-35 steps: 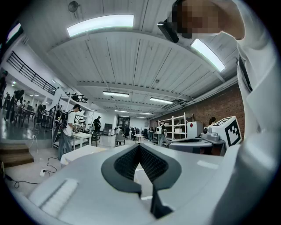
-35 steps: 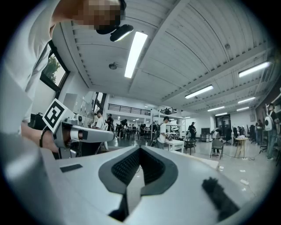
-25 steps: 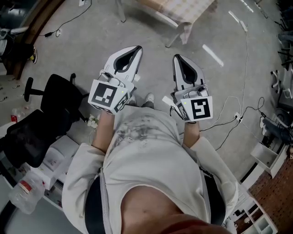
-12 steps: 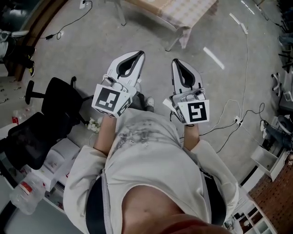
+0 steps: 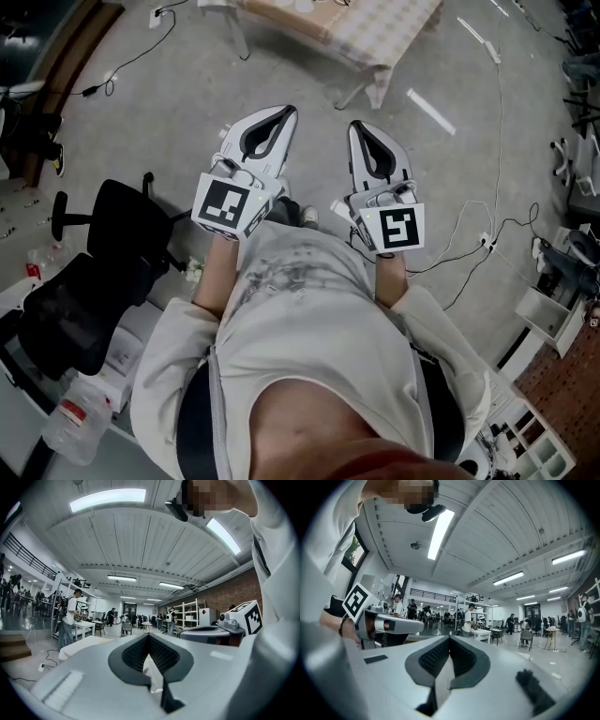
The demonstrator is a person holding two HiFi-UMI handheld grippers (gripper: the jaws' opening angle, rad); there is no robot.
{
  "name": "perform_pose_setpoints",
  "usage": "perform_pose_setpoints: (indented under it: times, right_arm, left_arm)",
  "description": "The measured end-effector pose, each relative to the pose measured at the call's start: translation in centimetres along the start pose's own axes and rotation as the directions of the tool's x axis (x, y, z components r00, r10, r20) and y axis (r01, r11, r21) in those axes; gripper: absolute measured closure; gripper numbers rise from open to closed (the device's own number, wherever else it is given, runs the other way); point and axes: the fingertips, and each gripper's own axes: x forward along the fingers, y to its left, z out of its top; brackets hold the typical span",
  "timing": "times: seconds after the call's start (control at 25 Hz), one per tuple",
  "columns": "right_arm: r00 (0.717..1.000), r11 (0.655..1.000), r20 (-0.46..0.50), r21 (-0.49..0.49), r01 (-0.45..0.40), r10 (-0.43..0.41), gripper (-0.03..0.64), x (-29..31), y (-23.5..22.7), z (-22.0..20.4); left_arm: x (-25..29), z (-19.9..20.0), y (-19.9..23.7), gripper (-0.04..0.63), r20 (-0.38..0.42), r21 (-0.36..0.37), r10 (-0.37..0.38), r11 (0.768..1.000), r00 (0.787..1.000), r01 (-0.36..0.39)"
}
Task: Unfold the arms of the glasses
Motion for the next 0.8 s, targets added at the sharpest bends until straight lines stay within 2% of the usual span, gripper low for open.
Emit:
perform_pose_setpoints:
  times: [0.4,0.8]
  right_arm:
    - [0.997,0.997,-0.034,-0.017,0.071,-0.072,0.600,6.3,-0.8,-0.5]
    - [0.995,0.995,-0.041,-0.025,0.093,-0.094,0.600,11.1,-2.6,-0.9]
  left_arm:
    - [2.3,0.3,6.2,0.586,0.015,-0.015,-0.048,0.999,0.999,0.048]
    - [5.9,-0.3,9.9,0.586,0.007,-0.034,-0.086,0.996,0.996,0.086]
